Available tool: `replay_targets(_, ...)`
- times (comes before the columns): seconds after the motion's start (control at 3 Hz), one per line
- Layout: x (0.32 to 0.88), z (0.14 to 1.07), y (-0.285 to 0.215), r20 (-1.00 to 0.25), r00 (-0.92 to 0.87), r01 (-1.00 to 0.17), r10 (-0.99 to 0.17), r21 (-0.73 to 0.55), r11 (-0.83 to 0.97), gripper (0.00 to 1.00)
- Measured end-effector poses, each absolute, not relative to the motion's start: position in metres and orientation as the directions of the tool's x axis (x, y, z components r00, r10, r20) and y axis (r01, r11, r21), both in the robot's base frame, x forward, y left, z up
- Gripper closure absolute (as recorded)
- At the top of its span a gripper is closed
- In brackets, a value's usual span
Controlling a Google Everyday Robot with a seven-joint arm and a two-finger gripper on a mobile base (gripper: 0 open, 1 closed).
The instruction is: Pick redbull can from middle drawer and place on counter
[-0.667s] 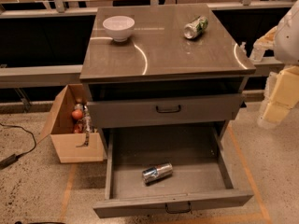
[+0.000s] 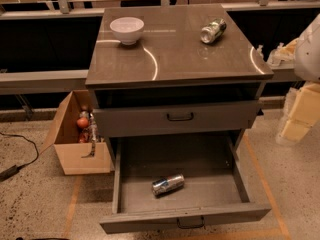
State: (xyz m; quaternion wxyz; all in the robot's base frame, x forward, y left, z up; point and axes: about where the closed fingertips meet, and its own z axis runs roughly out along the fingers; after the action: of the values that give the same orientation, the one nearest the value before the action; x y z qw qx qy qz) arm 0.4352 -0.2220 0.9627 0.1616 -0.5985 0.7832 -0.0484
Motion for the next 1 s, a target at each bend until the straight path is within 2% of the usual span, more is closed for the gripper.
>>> replay_targets(0.33,0.421,0.916,-0.217,-0.239,-0.192,-0.932,-0.952,-0.258,0.253,0.00)
replay_targets(0.67,0.401,0.846,-0.171,-0.367,-0.070,-0.961,-0.928,-0.223,0.160,0.00)
replay_targets(1.0,0.391,0.755,-0.107,-0.459,0.096,-0.982,-0.883,-0.189,-0.009,0.00)
